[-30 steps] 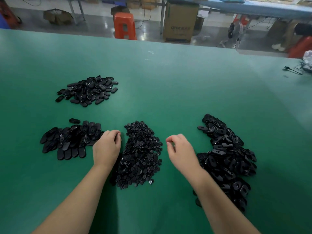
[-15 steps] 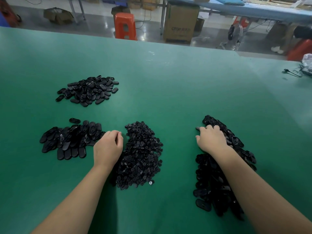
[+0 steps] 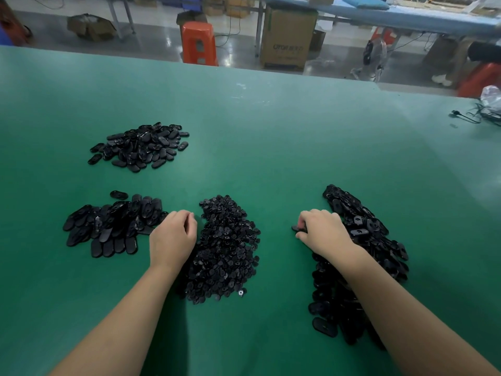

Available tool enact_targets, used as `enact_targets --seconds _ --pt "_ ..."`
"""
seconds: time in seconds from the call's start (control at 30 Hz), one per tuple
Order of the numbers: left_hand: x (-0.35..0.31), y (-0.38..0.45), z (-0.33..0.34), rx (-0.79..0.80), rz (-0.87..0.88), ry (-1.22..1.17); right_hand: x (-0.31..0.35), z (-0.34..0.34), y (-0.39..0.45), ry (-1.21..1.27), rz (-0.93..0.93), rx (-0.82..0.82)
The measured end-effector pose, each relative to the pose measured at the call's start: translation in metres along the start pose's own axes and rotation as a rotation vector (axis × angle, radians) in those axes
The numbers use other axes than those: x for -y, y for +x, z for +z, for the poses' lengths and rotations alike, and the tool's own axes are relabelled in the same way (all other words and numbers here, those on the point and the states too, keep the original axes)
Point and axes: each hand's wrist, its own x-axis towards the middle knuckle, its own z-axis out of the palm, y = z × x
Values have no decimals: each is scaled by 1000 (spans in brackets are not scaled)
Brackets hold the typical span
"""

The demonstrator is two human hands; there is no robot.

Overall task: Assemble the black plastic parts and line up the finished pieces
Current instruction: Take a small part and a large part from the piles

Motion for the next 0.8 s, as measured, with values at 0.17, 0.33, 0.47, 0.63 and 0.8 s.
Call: enact_targets --seconds 0.17,0.33,0.47,0.63,0.8 --pt "0 0 -1 0 5 -3 1 -2 -1 71 55 -62" --pt "0 0 -1 6 -1 -2 2 4 1 0 81 -17" --pt "0 0 0 4 -4 -10 1 5 2 84 90 -82" --pt "1 0 1 3 -10 -2 9 -2 1 562 102 -161" --pt "2 2 2 30 -13 2 38 6 -10 1205 165 -88"
